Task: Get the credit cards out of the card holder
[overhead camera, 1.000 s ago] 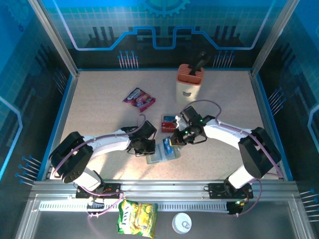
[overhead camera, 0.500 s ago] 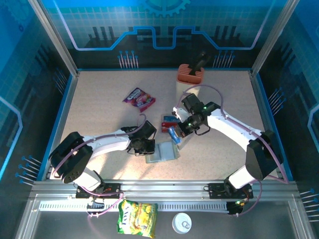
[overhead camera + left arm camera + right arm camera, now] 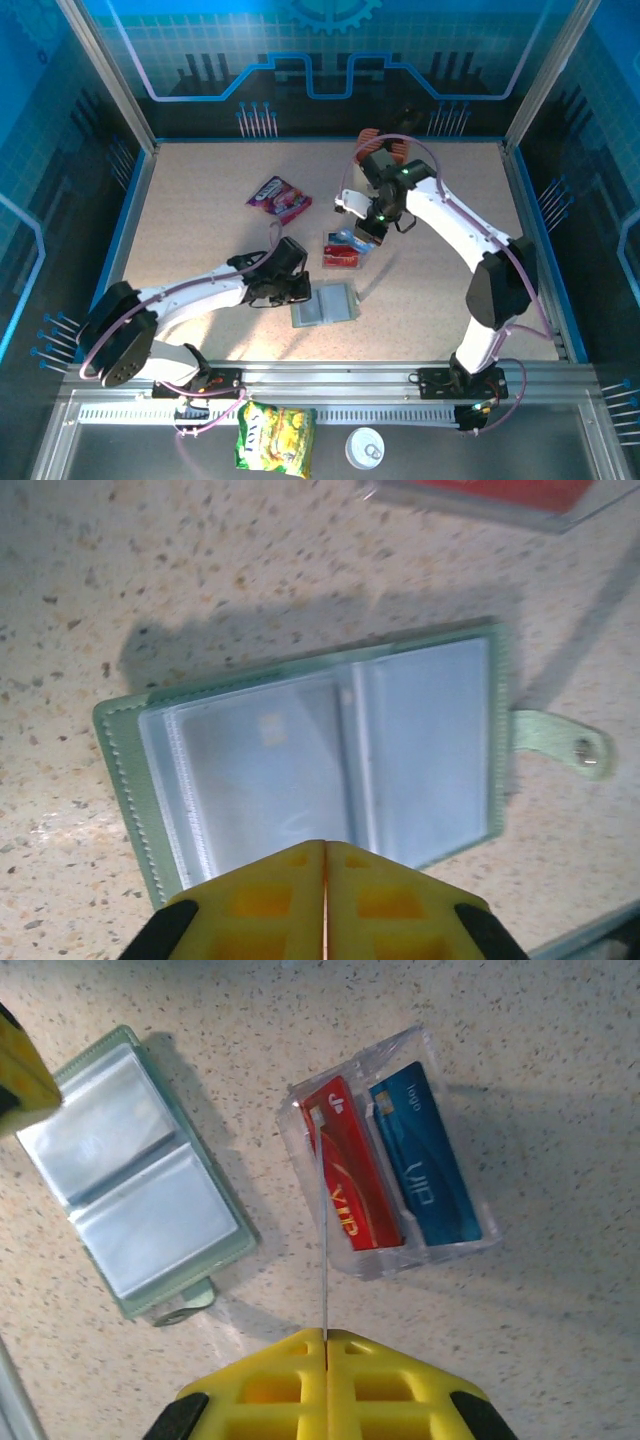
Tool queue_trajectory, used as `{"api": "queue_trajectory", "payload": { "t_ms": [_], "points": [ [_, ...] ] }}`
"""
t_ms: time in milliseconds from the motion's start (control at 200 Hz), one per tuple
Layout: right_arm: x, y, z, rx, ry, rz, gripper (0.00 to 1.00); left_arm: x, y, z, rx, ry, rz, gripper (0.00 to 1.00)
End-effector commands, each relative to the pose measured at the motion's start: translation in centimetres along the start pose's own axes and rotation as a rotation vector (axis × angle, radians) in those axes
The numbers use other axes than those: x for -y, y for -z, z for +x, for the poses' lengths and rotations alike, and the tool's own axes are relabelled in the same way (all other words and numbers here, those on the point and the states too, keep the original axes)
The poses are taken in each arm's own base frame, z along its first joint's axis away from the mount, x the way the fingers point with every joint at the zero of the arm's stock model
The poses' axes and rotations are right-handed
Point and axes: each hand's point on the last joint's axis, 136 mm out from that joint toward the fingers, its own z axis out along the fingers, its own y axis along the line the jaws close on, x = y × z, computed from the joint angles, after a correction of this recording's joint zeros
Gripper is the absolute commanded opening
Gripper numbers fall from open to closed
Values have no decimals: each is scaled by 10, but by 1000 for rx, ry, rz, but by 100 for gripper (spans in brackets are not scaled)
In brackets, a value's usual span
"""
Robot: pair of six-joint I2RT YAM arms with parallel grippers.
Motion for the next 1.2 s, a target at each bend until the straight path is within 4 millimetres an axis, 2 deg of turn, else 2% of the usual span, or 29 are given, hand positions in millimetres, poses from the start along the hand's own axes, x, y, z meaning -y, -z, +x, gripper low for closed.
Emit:
{"api": "queue_trajectory", "payload": {
  "t_ms": [0, 235, 375, 475, 695, 1055, 1101, 1196],
  "points": [
    [12, 1, 7, -63, 96, -12, 0, -8, 7, -3, 41, 23, 3, 12],
    [30, -12, -9, -93, 145, -54, 0, -18, 18, -3, 84, 51, 2, 11],
    [45, -20, -19, -98, 163, -42, 0, -22, 21, -4, 111, 74, 16, 15],
    [49, -24, -24, -102, 169, -59, 0, -22, 21, -4, 127, 97, 37, 16],
    [47, -41, -22, -125, 164, -126, 0, -27, 20, -2, 128, 114, 36, 17],
    [48, -63, -13, -154, 147, -129, 0, -31, 20, -1, 130, 124, 32, 17],
    [49, -63, -13, -155, 144, -124, 6, -32, 20, 0, 129, 124, 31, 17],
    [50, -59, -15, -154, 142, -108, 12, -33, 21, 0, 133, 126, 32, 18]
  ]
}}
